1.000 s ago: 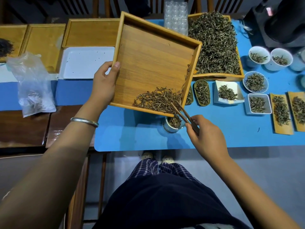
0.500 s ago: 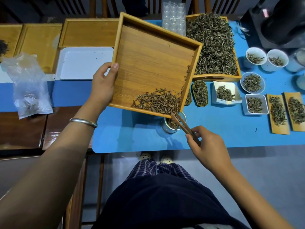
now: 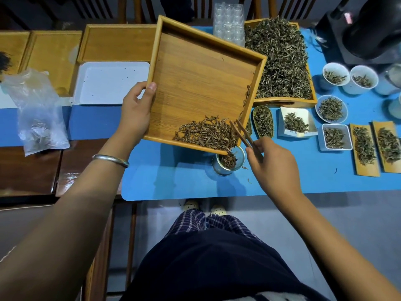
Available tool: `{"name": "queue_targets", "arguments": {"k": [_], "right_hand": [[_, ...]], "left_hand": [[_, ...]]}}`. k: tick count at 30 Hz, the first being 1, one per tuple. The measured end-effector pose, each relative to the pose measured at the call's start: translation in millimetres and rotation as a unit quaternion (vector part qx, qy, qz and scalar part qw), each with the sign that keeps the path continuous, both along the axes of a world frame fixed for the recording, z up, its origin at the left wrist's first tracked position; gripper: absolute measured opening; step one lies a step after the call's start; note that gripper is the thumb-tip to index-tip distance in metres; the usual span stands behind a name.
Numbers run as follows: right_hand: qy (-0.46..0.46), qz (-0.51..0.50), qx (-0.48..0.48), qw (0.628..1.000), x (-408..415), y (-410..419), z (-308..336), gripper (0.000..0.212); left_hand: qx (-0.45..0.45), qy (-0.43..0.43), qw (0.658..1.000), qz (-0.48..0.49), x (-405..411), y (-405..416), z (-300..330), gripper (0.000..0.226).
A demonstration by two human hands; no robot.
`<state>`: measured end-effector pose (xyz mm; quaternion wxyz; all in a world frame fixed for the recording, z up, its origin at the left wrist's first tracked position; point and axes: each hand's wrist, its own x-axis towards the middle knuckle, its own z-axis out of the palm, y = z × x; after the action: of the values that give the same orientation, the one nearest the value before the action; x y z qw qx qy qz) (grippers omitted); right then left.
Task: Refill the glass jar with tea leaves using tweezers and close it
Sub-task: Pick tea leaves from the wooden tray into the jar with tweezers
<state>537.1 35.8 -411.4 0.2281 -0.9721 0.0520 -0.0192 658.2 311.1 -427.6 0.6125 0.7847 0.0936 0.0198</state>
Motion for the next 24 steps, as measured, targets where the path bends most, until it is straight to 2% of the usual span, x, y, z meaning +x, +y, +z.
{"name": "queue_targets", "arguments": {"k": [7,18,24], "right_hand": [[0.042,0.007,-0.064,0.997,-12.6,12.9,-7.3,0.026],[0.064,-0.021,0.020,0.998,-36.2,8.5,-7.8,0.023],[0.087,-0.035,0.032,0.995,-47.6,2.4,-8.2,0.021]], "left_hand": [[-0.008,-0.004,1.000,-0.001,-0.5,-1.6,0.4,0.019],[-0.006,-0.007,1.000,-0.009,1.7,-2.4,1.5,0.018],[-0.006,-0.007,1.000,-0.010,1.7,-1.8,0.3,0.020]]}}
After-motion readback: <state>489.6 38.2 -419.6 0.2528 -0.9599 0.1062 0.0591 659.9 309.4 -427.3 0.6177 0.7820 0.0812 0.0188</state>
